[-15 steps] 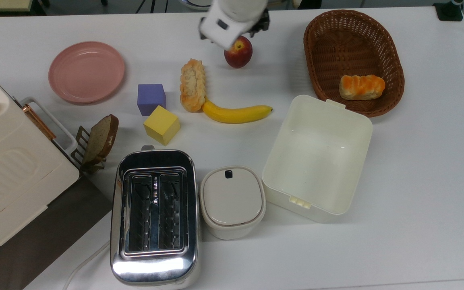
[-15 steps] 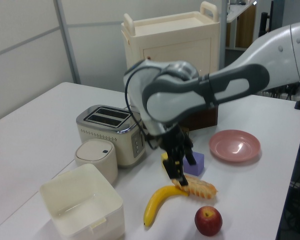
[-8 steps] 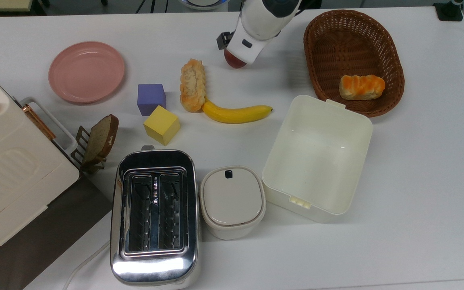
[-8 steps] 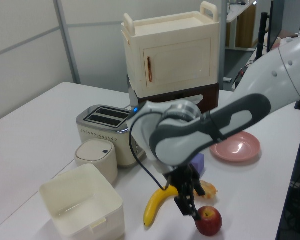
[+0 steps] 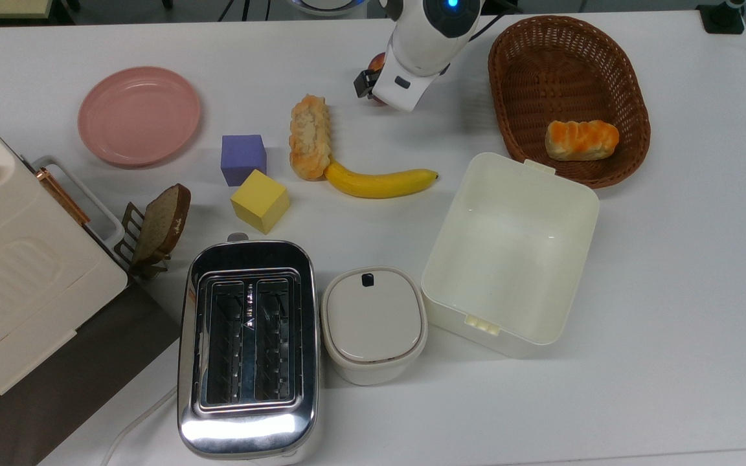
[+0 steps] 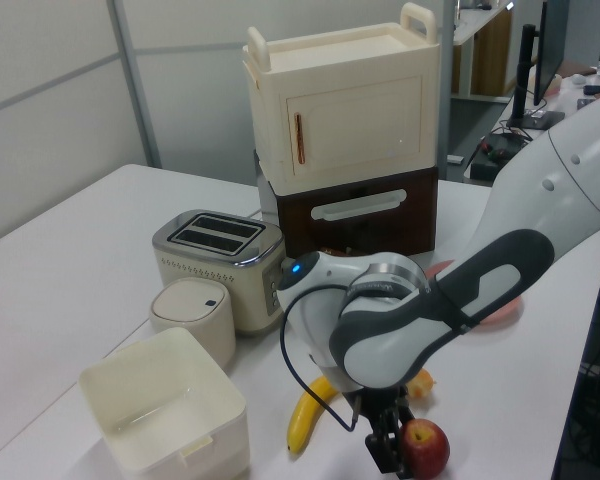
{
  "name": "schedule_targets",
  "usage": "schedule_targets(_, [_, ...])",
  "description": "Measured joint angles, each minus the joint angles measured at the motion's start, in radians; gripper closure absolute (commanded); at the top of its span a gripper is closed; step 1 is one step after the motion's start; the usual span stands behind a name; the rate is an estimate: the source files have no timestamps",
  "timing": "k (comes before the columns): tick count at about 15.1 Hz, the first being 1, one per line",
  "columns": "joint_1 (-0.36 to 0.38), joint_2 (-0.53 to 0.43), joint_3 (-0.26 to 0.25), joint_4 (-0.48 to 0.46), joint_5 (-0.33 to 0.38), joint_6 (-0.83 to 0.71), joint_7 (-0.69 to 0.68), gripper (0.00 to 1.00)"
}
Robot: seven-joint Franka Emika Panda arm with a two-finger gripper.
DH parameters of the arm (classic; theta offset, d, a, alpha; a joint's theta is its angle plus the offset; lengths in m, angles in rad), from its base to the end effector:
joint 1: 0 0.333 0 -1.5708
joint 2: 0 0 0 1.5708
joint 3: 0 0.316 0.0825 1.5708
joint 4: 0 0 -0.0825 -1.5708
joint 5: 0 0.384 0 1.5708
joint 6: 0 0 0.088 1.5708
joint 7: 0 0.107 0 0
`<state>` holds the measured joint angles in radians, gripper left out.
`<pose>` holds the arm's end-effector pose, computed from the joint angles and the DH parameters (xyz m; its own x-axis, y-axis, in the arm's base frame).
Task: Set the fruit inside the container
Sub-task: 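Lower the open gripper over the red apple and close on it, then lift the red apple and carry it over the cream container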
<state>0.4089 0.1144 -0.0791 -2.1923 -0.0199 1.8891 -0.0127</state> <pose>0.4689 0.1590 0.3076 0.8596 0.3109 -0.4056 0.3478 -0.9374 0.0186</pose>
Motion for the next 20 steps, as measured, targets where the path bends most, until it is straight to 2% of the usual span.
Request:
schedule_targets(2, [0.0,0.0,-0.001,-0.011,-0.007,0.007,-0.008,0.01])
schedule_targets(3, [0.0,-0.001,-0.003,-0.012,-0.007,0.007,-0.018,0.09])
schedule_targets(4, [-0.001,-0.002,-0.005,-0.012,-0.007,0.007,-0.024,0.22])
schedule_targets(6, [-0.002,-0.005,-0.006,-0.012,-0.007,0.006,-0.026,0.63])
schedule_targets(8, [-0.002,-0.012,-0.006,-0.011,-0.007,-0.011,-0.026,0.84])
schedule_targets(9, [-0.002,-0.019,-0.006,-0.012,-0.007,-0.026,-0.026,0.87])
schedule_targets(12, [-0.002,-0.061,-0.01,-0.004,-0.007,-0.079,-0.027,0.87])
schedule_targets(14, [-0.003,-0.087,-0.026,0.051,-0.007,-0.12,-0.027,0.86])
schedule_targets(18, [-0.005,-0.082,-0.08,0.317,0.058,-0.186,-0.017,0.85])
schedule_targets(20, [-0.012,-0.032,-0.094,0.479,0.079,-0.182,0.058,0.85])
